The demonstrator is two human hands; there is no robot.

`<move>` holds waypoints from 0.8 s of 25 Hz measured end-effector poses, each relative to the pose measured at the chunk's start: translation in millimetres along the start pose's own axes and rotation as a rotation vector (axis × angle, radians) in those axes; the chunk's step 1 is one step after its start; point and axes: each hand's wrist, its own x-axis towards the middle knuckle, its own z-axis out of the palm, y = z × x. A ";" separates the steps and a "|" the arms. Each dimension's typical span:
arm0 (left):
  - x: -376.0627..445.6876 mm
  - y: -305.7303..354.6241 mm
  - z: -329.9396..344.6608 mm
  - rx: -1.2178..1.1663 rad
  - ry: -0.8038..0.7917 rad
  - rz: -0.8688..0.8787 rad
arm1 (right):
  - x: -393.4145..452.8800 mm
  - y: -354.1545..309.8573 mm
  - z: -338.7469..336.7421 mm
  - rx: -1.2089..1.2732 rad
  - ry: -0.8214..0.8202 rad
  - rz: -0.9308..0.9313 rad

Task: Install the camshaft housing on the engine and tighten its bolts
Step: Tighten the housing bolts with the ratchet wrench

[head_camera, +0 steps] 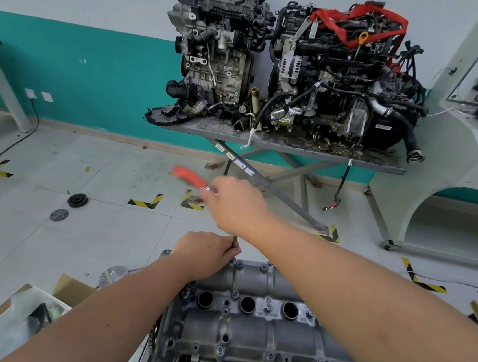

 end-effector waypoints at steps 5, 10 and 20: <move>0.7 1.5 0.6 -0.056 -0.009 -0.029 | 2.0 -1.6 -3.5 0.947 0.235 0.623; -1.0 2.2 -3.6 0.062 0.124 0.034 | -11.7 6.9 -6.8 -0.511 -0.176 -0.457; 1.1 0.8 2.1 0.006 -0.023 -0.041 | -0.7 -11.7 0.9 0.867 0.249 0.603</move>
